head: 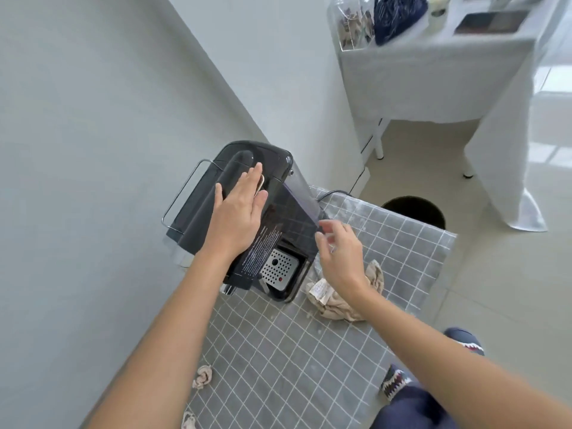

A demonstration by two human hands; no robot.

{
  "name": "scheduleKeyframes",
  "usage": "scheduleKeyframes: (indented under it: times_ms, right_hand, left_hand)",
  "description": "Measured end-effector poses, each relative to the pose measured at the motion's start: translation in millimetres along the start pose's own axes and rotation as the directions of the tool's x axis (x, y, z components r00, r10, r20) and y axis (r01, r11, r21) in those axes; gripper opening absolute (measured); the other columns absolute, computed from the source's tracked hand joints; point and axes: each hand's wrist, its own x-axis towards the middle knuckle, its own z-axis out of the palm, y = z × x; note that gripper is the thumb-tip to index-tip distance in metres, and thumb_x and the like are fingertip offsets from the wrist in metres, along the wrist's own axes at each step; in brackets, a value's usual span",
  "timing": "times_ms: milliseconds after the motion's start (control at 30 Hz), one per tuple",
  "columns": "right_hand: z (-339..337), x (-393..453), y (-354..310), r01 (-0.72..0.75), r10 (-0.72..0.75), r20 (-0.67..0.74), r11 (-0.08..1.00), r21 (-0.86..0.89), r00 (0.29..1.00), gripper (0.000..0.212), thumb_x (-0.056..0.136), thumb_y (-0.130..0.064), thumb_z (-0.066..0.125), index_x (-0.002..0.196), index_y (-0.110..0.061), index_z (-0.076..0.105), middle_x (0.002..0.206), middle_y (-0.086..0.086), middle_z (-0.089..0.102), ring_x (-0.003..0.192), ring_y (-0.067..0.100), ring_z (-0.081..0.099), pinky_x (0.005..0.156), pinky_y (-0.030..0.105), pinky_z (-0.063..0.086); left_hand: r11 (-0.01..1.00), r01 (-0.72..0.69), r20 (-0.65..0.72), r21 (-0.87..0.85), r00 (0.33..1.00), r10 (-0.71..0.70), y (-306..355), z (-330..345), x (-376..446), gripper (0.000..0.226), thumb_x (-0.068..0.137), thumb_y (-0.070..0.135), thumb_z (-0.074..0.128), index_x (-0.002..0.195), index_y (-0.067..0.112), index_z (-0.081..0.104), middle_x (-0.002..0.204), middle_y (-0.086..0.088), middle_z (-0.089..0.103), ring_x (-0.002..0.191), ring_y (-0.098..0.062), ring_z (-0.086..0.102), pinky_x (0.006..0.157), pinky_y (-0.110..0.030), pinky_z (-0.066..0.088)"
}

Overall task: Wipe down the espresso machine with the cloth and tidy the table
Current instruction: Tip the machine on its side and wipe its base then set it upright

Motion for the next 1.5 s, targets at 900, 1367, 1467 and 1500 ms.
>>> scheduleKeyframes:
  times_ms: [900,1367,1467,1500]
  right_hand:
    - [30,50,-129,-0.183,0.119,0.365,0.973,0.144,0.923,0.031,0.095,-0.017,0.059,0.069,-0.003,0.067,0.052,0.000,0.063,0.043,0.008,0.053,0.052,0.022,0.049]
    - [56,168,-188,0.169,-0.063,0.585,0.977,-0.128,0.809,0.035,0.093,-0.018,0.054,0.059,-0.013,0.058,0.051,-0.003,0.046,0.046,0.015,0.036,0.044,0.024,0.030]
    - [66,182,-198,0.243,-0.066,0.624,0.949,-0.203,0.778,0.033,0.092,-0.019,0.055,0.060,-0.013,0.058,0.053,-0.001,0.042,0.045,0.016,0.033,0.042,0.020,0.028]
    - [69,186,-199,0.267,-0.067,0.639,0.938,-0.223,0.767,0.031,0.092,-0.019,0.054,0.062,-0.012,0.059,0.053,0.000,0.042,0.046,0.017,0.032,0.042,0.021,0.028]
  left_hand:
    - [0.705,0.620,-0.009,-0.344,0.748,-0.663,-126,-57,42,0.025,0.096,0.012,0.048,0.098,0.006,0.072,0.106,-0.015,0.071,0.105,-0.031,0.063,0.080,-0.024,0.041]
    - [0.172,0.621,0.188,-0.765,0.470,-0.862,-111,-79,-31,0.023,0.095,-0.005,0.047,0.075,0.001,0.057,0.066,-0.011,0.053,0.039,-0.010,0.054,0.041,-0.017,0.051]
    - [0.065,0.558,0.217,-0.827,0.424,-0.879,-101,-76,-40,0.020,0.094,-0.006,0.049,0.077,-0.001,0.056,0.068,-0.014,0.054,0.033,-0.007,0.058,0.043,-0.020,0.054]
    - [0.045,0.540,0.221,-0.840,0.418,-0.881,-98,-74,-42,0.019,0.094,-0.007,0.048,0.078,-0.002,0.056,0.068,-0.015,0.054,0.034,-0.008,0.059,0.043,-0.021,0.055]
